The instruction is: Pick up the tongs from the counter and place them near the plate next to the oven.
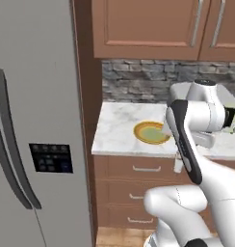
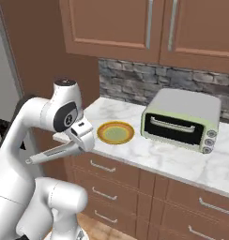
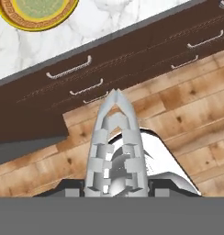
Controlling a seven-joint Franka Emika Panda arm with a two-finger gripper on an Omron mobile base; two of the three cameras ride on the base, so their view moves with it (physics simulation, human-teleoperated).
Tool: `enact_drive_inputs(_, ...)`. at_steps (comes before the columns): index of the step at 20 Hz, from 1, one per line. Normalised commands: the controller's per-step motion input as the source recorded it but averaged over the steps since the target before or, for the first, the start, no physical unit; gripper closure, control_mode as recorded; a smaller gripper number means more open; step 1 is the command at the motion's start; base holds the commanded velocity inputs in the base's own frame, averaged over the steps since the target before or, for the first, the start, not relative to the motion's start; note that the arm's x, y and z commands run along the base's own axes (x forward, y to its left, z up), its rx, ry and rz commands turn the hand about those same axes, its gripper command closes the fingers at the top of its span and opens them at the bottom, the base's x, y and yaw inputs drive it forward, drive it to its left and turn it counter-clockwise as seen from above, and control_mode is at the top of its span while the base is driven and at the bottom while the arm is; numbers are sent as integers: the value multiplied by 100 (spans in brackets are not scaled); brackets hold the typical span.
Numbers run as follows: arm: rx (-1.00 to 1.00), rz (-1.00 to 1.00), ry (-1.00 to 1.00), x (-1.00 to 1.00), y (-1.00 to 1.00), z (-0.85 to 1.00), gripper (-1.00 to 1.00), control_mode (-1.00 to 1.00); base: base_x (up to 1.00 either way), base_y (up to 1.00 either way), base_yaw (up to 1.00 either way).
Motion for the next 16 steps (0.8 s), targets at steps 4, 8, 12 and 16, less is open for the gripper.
enact_drive_inputs(4,0,0,0,0,0,0,100,100,71,-48,67)
enact_drive_inputs(8,0,0,0,0,0,0,100,100,55,-32,26)
enact_drive_inputs(12,0,3,0,25,0,0,100,-100,24,0,4)
enact_drive_inputs(16,-2,1,-4,51,13,-5,100,-100,0,0,0)
